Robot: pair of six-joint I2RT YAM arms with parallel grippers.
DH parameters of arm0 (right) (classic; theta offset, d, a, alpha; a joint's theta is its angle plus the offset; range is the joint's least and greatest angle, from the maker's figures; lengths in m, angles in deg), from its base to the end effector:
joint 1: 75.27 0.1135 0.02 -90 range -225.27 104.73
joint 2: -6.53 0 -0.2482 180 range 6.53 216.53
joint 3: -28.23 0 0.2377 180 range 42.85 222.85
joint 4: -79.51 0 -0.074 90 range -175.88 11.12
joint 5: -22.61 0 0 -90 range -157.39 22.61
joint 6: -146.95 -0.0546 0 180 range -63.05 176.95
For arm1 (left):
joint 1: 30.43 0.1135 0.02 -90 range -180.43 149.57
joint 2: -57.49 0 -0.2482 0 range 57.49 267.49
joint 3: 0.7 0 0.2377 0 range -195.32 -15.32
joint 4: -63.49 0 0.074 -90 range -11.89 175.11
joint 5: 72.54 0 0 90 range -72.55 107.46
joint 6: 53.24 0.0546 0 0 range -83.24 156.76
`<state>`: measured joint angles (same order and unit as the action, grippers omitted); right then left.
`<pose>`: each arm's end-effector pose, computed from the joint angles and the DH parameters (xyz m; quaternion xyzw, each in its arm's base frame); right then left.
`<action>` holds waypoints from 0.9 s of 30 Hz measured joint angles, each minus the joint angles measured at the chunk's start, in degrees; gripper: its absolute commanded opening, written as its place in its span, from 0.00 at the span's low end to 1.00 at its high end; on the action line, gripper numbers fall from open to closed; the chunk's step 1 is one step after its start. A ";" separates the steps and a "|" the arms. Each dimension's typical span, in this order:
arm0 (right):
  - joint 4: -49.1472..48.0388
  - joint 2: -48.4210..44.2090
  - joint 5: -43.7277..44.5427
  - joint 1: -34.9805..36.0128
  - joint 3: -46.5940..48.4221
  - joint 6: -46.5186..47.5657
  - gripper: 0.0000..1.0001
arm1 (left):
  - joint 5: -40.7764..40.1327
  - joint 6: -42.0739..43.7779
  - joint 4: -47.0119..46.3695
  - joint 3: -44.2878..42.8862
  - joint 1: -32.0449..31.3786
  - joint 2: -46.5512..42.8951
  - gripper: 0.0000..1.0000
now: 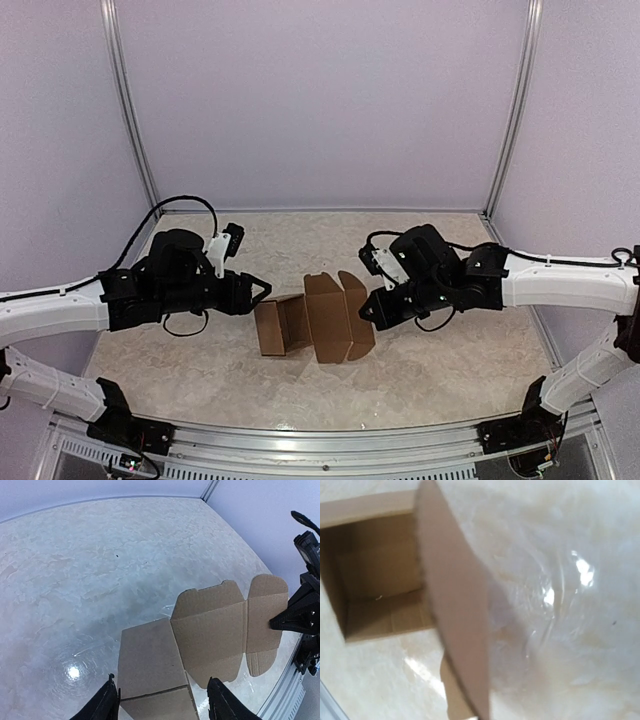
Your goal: Fold the paper box
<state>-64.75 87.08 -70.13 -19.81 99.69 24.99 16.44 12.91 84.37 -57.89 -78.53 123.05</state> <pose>0.1708 0.2528 0.2302 -0.1970 0.9018 0.2813 0.2623 0.1775 -0.1964 0.2420 0.1768 0.8444 -0.2908 0.4137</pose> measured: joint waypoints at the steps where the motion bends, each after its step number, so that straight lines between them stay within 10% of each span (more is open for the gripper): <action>1: 2.40 0.31 0.11 0.00 2.16 2.27 0.00 | -0.98 0.02 0.46 0.00 0.00 -0.57 0.59; 27: 41.09 24.35 30.40 11.52 43.06 48.57 0.00 | -5.46 -0.33 2.91 0.09 -1.79 -2.45 0.59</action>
<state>-23.66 111.43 -39.73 -8.29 142.74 73.55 10.97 12.58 87.28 -57.80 -80.32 120.61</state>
